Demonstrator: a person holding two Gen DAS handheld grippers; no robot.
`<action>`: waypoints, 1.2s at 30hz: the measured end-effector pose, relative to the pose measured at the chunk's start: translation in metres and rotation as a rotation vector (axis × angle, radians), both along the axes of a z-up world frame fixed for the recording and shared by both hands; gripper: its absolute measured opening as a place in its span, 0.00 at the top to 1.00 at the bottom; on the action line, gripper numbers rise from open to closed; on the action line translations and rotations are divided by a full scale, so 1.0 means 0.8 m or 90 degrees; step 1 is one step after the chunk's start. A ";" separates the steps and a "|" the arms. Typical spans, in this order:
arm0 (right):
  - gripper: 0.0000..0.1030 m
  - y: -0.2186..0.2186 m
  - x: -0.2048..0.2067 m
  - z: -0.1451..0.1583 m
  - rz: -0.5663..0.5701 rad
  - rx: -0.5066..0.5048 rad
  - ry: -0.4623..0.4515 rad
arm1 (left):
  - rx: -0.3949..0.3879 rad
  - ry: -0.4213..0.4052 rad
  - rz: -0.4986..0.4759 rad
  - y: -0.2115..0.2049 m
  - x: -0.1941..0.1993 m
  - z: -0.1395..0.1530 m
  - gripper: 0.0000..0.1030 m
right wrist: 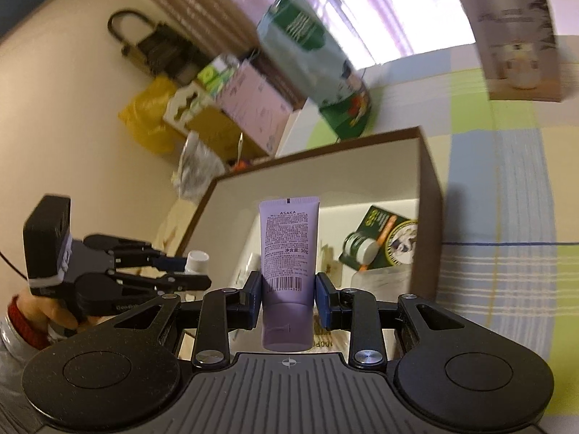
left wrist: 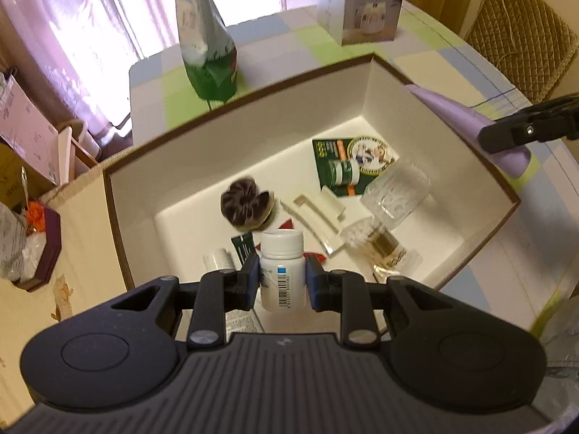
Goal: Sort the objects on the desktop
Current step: 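Lift and carry the lilac tube and white bottle over the box with both tools, then open both tools to drop the white bottle and lilac tube into the box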
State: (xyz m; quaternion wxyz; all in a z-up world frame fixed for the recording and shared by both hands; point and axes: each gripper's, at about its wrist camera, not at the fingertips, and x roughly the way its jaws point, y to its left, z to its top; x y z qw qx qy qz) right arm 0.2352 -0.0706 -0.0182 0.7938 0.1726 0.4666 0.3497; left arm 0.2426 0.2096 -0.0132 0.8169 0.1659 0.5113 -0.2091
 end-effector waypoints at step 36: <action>0.68 0.098 0.014 -0.055 0.095 -0.094 0.054 | -0.032 0.154 0.029 0.041 0.030 -0.083 0.71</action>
